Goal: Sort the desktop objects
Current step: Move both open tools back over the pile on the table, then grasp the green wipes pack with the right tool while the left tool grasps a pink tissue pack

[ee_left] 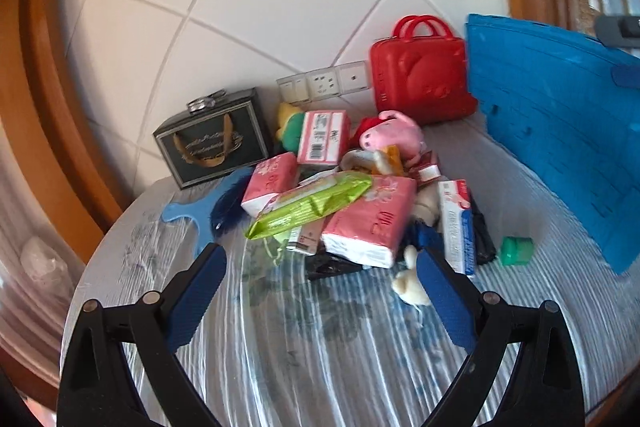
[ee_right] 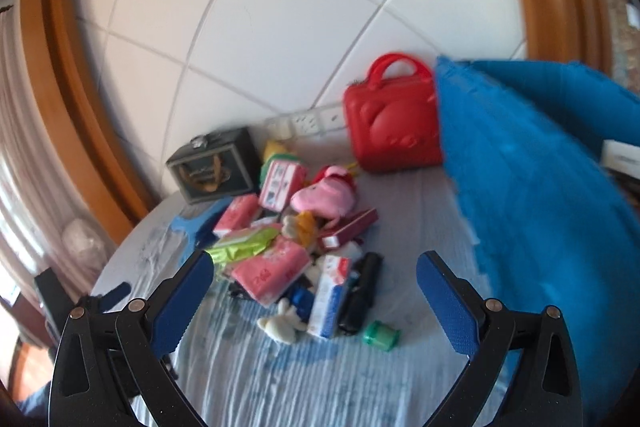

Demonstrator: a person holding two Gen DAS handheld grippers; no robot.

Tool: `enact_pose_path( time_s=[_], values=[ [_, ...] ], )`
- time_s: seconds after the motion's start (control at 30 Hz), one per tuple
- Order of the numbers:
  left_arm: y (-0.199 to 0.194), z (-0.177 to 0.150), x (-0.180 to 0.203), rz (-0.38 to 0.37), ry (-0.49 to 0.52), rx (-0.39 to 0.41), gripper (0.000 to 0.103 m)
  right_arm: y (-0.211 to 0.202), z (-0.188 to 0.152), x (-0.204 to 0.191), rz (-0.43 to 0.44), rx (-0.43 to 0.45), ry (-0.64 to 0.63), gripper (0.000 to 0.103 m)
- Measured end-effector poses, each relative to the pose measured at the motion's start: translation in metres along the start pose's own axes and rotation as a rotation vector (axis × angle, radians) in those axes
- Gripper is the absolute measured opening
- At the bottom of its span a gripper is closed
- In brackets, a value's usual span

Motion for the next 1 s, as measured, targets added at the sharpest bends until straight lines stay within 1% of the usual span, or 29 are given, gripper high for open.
enact_pose_path(
  time_s=[0.03, 0.1, 0.2, 0.27, 0.33, 0.37, 0.4, 0.47, 0.5, 0.57, 0.6, 0.63, 0.67, 0.7, 0.73, 0.77, 0.8, 0.83, 0.9, 1.0],
  values=[
    [0.008, 0.0, -0.004, -0.001, -0.024, -0.015, 0.097, 0.011, 0.0, -0.005, 0.021, -0.02, -0.014, 0.103],
    [0.018, -0.001, -0.01, 0.002, -0.039, -0.022, 0.097, 0.031, 0.001, -0.012, 0.048, -0.039, -0.047, 0.103],
    [0.034, -0.006, -0.02, 0.041, -0.046, -0.041, 0.097, 0.07, 0.002, -0.033, 0.108, -0.055, -0.133, 0.103],
    [0.044, -0.013, -0.026, 0.047, -0.066, -0.066, 0.097, 0.106, -0.005, -0.058, 0.16, -0.091, -0.257, 0.103],
    [0.051, -0.019, -0.031, 0.058, -0.065, -0.078, 0.097, 0.146, -0.021, -0.089, 0.222, -0.138, -0.415, 0.103],
    [0.055, -0.024, -0.036, 0.074, -0.062, -0.087, 0.097, 0.167, -0.031, -0.103, 0.251, -0.176, -0.494, 0.103],
    [0.059, -0.028, -0.039, 0.077, -0.064, -0.096, 0.097, 0.196, -0.046, -0.119, 0.271, -0.238, -0.594, 0.103],
    [0.066, -0.036, -0.046, 0.076, -0.08, -0.12, 0.097, 0.23, -0.069, -0.138, 0.295, -0.319, -0.714, 0.102],
    [0.069, -0.039, -0.051, 0.082, -0.09, -0.131, 0.097, 0.246, -0.078, -0.147, 0.309, -0.344, -0.777, 0.102],
    [0.078, -0.048, -0.061, 0.086, -0.119, -0.156, 0.097, 0.274, -0.092, -0.161, 0.313, -0.375, -0.891, 0.101],
    [0.08, -0.051, -0.064, 0.087, -0.128, -0.162, 0.097, 0.291, -0.097, -0.168, 0.298, -0.377, -0.957, 0.101],
    [0.085, -0.054, -0.07, 0.093, -0.142, -0.172, 0.097, 0.3, -0.099, -0.169, 0.29, -0.373, -0.991, 0.101],
    [0.088, -0.057, -0.073, 0.096, -0.148, -0.177, 0.097, 0.312, -0.102, -0.169, 0.277, -0.38, -1.032, 0.098],
    [0.09, -0.059, -0.075, 0.098, -0.153, -0.18, 0.097, 0.326, -0.108, -0.167, 0.255, -0.406, -1.086, 0.084],
    [0.092, -0.06, -0.079, 0.101, -0.156, -0.18, 0.097, 0.336, -0.11, -0.166, 0.251, -0.429, -1.107, 0.077],
    [0.094, -0.06, -0.08, 0.101, -0.154, -0.176, 0.097, 0.341, -0.11, -0.164, 0.265, -0.452, -1.099, 0.071],
    [0.096, -0.06, -0.08, 0.096, -0.15, -0.173, 0.097, 0.345, -0.106, -0.163, 0.281, -0.456, -1.07, 0.064],
    [0.101, -0.06, -0.08, 0.088, -0.142, -0.17, 0.097, 0.348, -0.1, -0.159, 0.282, -0.455, -1.032, 0.06],
    [0.111, -0.057, -0.076, 0.077, -0.116, -0.164, 0.097, 0.352, -0.084, -0.155, 0.277, -0.459, -0.948, 0.039],
    [0.128, -0.048, -0.069, 0.043, -0.07, -0.156, 0.097, 0.35, -0.053, -0.139, 0.344, -0.458, -0.708, 0.033]
  ],
)
Point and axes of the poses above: each gripper's, at about its wrist camera, not at the fingertips, and y roughly the way its jaws point, x to its right, z to its top, the point moved 6 cm from there along y, roughly the way its jaws point, and after that the axes turned 6 degrees about x, right-handed, at the moved point
